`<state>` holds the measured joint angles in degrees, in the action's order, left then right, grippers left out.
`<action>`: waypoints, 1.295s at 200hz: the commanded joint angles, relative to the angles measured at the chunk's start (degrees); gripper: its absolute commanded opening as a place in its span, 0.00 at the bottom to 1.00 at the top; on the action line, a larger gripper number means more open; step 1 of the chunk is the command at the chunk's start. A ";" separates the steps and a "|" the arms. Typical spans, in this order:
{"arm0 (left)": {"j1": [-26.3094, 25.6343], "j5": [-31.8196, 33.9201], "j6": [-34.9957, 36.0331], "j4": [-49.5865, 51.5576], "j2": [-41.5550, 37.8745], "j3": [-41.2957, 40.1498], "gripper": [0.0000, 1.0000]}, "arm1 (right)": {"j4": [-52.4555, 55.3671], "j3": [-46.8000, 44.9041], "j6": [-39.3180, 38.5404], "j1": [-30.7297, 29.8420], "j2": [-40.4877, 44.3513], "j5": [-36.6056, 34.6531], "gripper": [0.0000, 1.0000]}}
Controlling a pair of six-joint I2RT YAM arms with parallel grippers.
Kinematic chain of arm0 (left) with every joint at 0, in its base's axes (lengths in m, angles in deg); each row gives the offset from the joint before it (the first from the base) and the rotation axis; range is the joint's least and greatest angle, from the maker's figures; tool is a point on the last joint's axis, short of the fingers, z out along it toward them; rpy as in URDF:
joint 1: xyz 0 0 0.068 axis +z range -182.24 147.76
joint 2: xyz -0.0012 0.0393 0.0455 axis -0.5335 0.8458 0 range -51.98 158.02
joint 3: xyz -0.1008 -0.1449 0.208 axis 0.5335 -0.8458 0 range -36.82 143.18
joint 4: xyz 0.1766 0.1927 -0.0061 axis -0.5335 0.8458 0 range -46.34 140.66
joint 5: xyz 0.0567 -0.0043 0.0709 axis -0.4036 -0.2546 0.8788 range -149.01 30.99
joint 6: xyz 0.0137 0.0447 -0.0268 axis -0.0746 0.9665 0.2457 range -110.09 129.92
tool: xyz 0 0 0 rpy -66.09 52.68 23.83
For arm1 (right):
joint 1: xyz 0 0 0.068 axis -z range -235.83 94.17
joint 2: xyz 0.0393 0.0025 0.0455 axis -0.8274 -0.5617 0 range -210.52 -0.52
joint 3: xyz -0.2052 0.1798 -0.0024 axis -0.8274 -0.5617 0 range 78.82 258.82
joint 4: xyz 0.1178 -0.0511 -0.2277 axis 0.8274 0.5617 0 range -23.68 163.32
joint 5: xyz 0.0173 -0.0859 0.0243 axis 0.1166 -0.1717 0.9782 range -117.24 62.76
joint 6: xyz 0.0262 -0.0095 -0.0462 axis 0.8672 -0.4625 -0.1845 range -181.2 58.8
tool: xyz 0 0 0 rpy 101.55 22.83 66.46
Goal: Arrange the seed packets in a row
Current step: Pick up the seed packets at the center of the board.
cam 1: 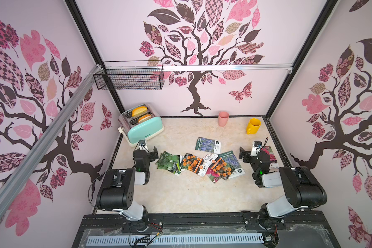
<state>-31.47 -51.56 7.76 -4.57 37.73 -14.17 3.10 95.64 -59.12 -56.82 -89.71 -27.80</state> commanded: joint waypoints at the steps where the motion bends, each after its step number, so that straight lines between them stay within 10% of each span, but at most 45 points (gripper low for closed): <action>1: 0.32 -0.12 -0.40 -0.11 -0.27 0.19 0.96 | -0.11 0.37 -0.24 0.10 0.58 0.51 0.99; 66: -0.86 3.72 -0.14 -0.91 -1.15 0.43 0.96 | -1.55 -0.43 -1.37 -1.57 1.03 -2.77 1.00; 86: -3.24 10.53 0.34 20.99 -6.28 10.15 0.92 | -5.31 -2.48 -3.28 -4.04 3.45 -6.80 1.00; 150: -15.74 21.52 -9.42 48.50 -9.28 24.42 0.87 | 38.85 16.39 8.00 -5.54 17.47 -6.68 1.00; 211: -20.02 13.83 -10.72 53.07 -7.92 29.79 0.86 | 40.65 18.64 11.16 -7.37 17.62 1.47 1.00; 259: -19.85 9.81 -18.32 66.91 -1.18 37.24 0.81 | 44.49 24.14 10.99 -22.80 17.19 5.18 1.00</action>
<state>-51.51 -38.69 -5.16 53.24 34.10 21.63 45.08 116.84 -48.80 -73.68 -72.77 -26.81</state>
